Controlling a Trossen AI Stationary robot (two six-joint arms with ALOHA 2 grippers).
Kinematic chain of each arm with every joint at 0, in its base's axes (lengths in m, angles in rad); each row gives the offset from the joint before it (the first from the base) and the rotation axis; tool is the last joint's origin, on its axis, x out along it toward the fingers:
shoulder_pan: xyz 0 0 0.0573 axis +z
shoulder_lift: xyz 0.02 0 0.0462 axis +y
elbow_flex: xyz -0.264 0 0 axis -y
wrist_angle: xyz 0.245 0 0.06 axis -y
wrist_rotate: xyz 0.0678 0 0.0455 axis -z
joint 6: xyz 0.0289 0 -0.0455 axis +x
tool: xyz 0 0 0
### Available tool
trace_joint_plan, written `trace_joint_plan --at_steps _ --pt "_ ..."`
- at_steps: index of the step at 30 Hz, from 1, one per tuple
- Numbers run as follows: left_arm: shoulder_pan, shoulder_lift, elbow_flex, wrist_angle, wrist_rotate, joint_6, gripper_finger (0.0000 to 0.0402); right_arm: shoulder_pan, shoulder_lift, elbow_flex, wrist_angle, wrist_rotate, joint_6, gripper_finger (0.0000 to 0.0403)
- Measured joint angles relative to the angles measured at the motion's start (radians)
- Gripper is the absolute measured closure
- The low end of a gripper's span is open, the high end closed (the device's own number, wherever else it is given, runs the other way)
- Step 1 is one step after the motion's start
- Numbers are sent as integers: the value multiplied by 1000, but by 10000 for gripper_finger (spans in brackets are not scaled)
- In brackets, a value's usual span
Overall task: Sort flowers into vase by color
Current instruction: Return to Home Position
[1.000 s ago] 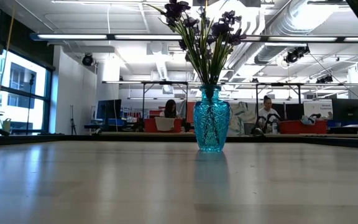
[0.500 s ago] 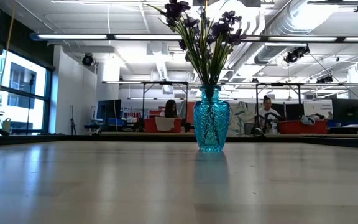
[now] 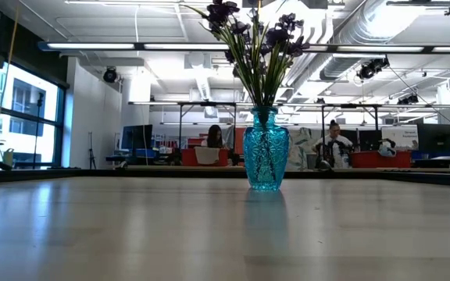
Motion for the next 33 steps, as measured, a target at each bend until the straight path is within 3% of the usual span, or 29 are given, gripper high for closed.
trace_joint_plan --at_steps 9,19,27,33 --pt "0 0 0 2 0 -1 401 0 0 0 188 -84 -10 258" --pt "25 -51 0 9 10 -71 401 -31 0 7 452 -64 -257 258" --pt "59 -149 0 13 98 9 401 -175 0 147 306 -65 -454 258" --pt "64 -256 0 0 130 158 401 -314 -1 258 79 -90 -473 286"
